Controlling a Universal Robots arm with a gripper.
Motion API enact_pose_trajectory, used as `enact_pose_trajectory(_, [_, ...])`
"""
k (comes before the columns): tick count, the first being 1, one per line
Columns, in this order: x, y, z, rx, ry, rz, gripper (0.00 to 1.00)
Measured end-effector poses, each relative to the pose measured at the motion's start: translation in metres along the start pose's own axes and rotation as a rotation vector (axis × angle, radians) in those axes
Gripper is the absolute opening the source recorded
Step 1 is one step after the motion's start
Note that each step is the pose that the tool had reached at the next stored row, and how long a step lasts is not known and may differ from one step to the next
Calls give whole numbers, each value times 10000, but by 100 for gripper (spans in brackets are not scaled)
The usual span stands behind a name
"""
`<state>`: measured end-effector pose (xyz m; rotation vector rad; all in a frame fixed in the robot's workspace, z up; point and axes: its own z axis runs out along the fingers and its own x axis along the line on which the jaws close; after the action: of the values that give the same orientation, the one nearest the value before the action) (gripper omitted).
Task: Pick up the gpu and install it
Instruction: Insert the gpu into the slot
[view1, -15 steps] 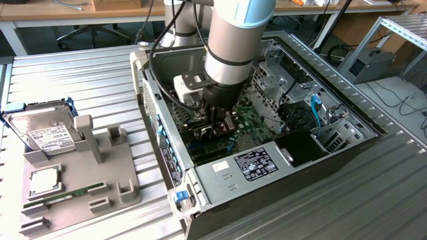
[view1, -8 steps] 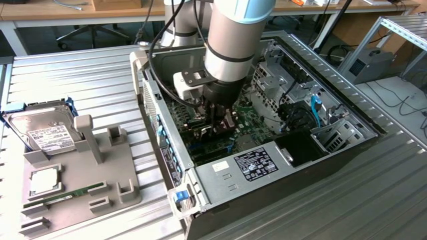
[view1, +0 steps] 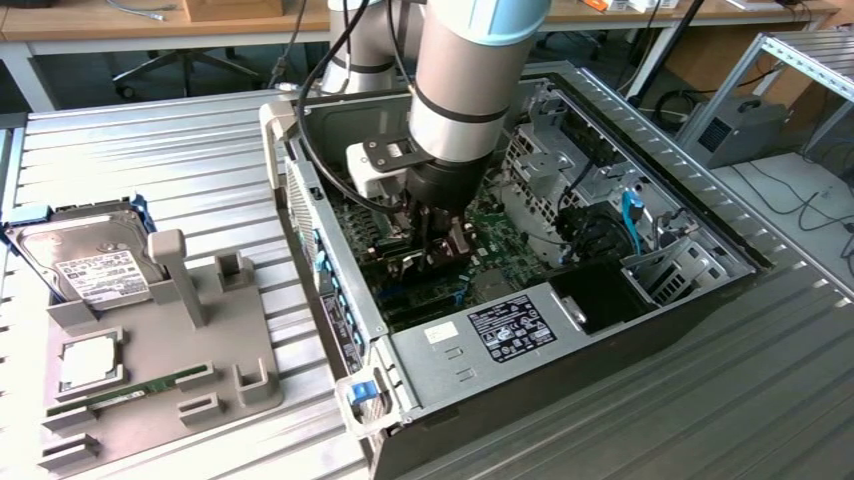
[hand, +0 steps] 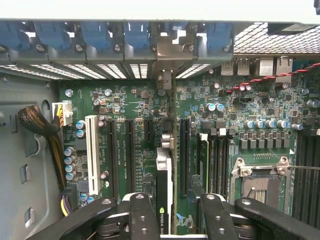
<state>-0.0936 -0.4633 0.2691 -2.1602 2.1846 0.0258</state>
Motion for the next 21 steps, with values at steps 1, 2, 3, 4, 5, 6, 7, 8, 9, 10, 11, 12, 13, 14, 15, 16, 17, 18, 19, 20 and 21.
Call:
enact_pose_trajectory(1, [0,0,0,0,0,-1,40])
enact_pose_trajectory(2, [0,0,0,0,0,0,40])
enact_pose_trajectory(3, [0,0,0,0,0,0,40])
enact_pose_trajectory(4, [0,0,0,0,0,-1,40])
enact_pose_trajectory(5, [0,0,0,0,0,0,40])
enact_pose_trajectory(6, [0,0,0,0,0,0,40])
enact_pose_trajectory(7, [0,0,0,0,0,-1,40])
enact_pose_trajectory(8, [0,0,0,0,1,0,40])
enact_pose_trajectory(9, [0,0,0,0,0,-1,40])
enact_pose_trajectory(10, [0,0,0,0,0,-1,40])
enact_pose_trajectory(11, [0,0,0,0,1,0,39])
enact_pose_trajectory(12, [0,0,0,-1,1,-1,32])
enact_pose_trajectory(13, [0,0,0,-1,1,0,27])
enact_pose_trajectory(14, [0,0,0,0,1,-1,27])
enact_pose_trajectory(15, [0,0,0,0,1,0,27])
enact_pose_trajectory(16, [0,0,0,0,0,-1,27])
enact_pose_trajectory(17, [0,0,0,0,1,-1,27])
enact_pose_trajectory(18, [0,0,0,0,1,-1,27])
enact_pose_trajectory(19, [0,0,2,-1,-3,-1,27])
enact_pose_trajectory(20, [1,1,10,-1,-10,1,27])
enact_pose_trajectory(21, [1,1,13,-3,-8,1,27])
